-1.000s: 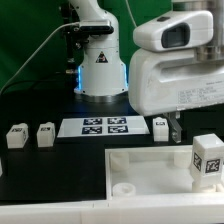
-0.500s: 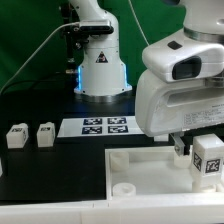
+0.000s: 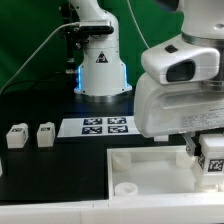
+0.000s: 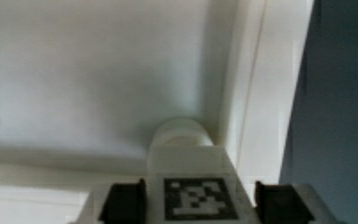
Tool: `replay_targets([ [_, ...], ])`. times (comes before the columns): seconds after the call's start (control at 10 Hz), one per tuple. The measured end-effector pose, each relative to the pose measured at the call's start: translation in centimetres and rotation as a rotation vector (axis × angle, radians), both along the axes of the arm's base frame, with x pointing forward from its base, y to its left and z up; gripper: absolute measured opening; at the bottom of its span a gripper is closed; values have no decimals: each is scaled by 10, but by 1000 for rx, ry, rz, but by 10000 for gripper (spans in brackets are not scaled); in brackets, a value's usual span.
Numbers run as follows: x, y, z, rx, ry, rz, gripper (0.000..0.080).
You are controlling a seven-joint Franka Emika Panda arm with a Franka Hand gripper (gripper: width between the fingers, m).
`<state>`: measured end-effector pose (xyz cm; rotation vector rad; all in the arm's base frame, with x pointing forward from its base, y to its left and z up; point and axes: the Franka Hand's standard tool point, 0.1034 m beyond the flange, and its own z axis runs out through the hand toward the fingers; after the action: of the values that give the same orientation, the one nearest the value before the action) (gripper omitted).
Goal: Assemble one leg
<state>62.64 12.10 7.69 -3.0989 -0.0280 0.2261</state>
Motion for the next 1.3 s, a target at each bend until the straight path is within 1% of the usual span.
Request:
replay_targets([
  [0.3,0,2,0,-35,8,-251,291],
  [0.4,1,2,-2,-41,6,-325,291],
  [0.5,3,3,-2,-44,-4,-472,291],
  [0.6,4,3,-3,-43,-4,-601,291],
  [0.7,4,2,-3,-29,-2,-716,291],
  [0.8,4,1,-3,2,1,-822,291],
  [0.9,4,1,-3,19,-1,-989,292],
  [1.2,5,9,-3,8,39,-1332,292],
  [1.3,5,10,-3,9,39,-1330,292],
])
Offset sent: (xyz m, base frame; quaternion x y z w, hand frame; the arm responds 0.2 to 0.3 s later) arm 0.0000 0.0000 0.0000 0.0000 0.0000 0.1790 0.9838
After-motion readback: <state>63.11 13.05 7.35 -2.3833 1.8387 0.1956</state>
